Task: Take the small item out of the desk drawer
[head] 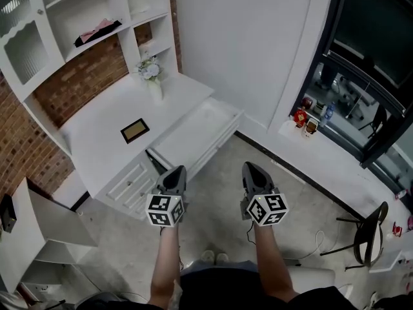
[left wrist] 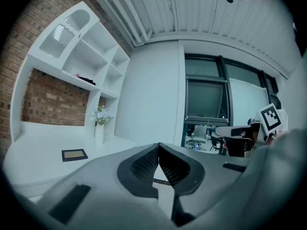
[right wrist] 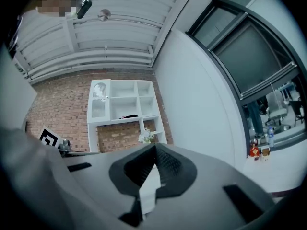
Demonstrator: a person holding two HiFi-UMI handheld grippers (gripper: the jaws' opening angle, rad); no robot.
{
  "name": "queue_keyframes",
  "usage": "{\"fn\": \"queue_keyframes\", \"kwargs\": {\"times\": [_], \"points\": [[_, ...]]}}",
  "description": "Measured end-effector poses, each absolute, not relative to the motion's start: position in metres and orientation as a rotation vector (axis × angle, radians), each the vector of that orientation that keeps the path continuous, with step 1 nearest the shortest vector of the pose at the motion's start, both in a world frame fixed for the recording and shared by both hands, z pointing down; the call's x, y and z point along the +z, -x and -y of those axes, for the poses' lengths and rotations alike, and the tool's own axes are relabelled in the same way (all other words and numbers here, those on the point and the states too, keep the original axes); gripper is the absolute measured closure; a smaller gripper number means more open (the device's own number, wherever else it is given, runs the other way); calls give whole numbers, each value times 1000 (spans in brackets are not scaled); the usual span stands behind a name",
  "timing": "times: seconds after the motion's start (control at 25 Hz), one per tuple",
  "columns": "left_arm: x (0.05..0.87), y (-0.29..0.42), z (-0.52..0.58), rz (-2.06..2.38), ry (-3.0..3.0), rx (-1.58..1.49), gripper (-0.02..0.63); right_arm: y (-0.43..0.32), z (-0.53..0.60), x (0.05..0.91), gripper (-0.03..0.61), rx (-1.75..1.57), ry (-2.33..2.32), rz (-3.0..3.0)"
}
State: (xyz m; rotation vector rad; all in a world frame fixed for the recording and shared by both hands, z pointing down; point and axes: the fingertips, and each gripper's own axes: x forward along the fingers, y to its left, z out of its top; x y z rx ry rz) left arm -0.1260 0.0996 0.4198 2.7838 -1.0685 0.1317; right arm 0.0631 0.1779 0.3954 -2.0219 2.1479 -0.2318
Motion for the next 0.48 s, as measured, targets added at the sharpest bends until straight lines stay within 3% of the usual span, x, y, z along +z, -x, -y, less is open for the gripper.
{"fn": "queue_keyframes", "kwargs": {"times": [0.4, 0.48], "points": [[439, 125, -98, 1033, -2760, 176, 604, -65, -178, 412, 581, -282, 2062, -2123], [443, 125, -98, 1018, -2757, 184, 604, -62, -178, 415, 556, -294, 2051, -2131]]}}
